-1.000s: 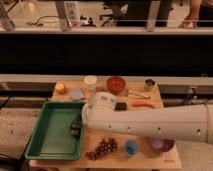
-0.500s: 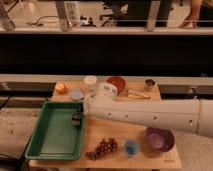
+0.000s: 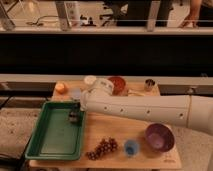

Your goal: Wipe tray with brush

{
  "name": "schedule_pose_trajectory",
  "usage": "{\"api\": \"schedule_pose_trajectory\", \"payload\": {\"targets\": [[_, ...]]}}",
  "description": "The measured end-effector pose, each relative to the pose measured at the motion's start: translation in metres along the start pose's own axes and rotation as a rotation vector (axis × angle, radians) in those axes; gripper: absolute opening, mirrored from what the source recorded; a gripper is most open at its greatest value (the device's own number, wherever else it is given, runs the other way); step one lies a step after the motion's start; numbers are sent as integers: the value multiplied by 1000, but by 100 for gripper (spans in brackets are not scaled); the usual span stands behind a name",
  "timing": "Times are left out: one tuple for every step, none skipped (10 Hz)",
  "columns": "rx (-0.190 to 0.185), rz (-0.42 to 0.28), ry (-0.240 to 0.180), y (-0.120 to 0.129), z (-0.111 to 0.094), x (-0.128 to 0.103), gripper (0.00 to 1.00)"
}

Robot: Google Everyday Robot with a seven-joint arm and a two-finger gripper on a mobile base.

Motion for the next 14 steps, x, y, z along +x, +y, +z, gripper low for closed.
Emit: {"api": "schedule_pose_trajectory", "payload": {"targets": [[0,-6,-8,-3,4,-5,0],[-2,-16,-17,-7,8,-10,0],[-5,-26,-26,-11,14,-17,0],[-11,-38,-35,-14,19,-25,0],[-17,-52,-45,-18,25,-33,0],[-20,-58,-50,-21,29,-36,0],[-25,-67,-59,-26,33,-40,0],[-28,-76,-67,-29,36,-45,0],[-31,-86,-76,-32,39,-51,0],[-35,-95,-84,-34,42,-57,0],[-40,-108,-94,-36,46,-64,0],[-43,-117,-101,-37,48,-69,0],[-46,-129,-112,-38,49,-78,0],[-48,-136,-123,-36,49,-84,0]]}}
